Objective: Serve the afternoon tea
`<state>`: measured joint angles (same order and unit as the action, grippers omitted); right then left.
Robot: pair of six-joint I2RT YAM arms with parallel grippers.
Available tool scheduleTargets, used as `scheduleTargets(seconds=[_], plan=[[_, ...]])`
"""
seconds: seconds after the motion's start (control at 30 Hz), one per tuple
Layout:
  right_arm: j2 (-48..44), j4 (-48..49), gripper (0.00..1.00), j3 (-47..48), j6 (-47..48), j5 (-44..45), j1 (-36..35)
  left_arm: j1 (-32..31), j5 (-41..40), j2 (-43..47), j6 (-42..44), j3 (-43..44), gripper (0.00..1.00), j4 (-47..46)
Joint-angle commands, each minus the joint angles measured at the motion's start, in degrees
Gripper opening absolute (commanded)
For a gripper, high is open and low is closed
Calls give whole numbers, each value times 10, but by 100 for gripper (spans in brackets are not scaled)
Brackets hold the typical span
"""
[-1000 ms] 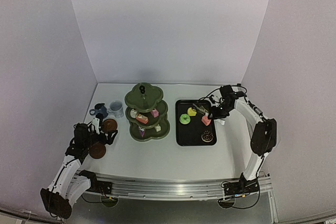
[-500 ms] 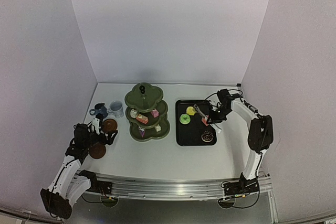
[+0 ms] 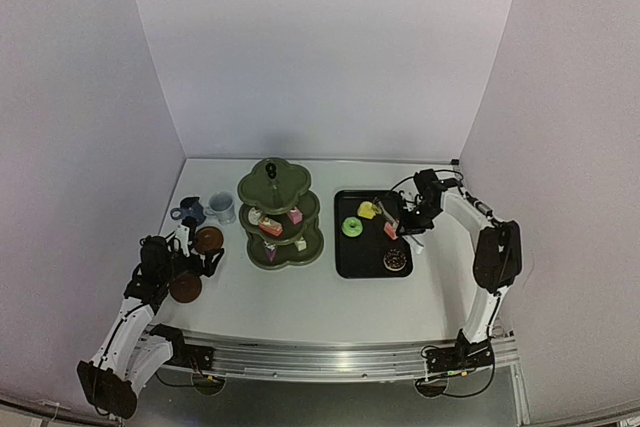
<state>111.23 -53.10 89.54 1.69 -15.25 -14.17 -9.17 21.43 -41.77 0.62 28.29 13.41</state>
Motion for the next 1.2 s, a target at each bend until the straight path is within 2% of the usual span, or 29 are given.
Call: scheduleTargets(seconds=[0.0,0.1,0.27,0.47,0.6,0.7,0.93,1.17], plan=[[-82,-1,0,44,-10,133,-32,3,4,9,12,-8,99,-22],[-117,11,0,63,-3,248,-72,3,3,11,15,-10,99,-28],[-171,59,0,80,12,361,-129,3,0,15,17,-10,99,-31],[-243,172,0,58,74,433,-235,3,-1,20,18,-2,99,-32],[-278,270,0,5,143,437,-325,3,1,20,17,2,99,-31],[-293,325,0,-30,178,417,-368,3,3,20,18,6,99,-30],[-297,370,0,-76,190,368,-434,3,2,18,25,16,99,-22],[-261,403,0,-99,208,396,-457,3,5,11,29,19,99,-26]])
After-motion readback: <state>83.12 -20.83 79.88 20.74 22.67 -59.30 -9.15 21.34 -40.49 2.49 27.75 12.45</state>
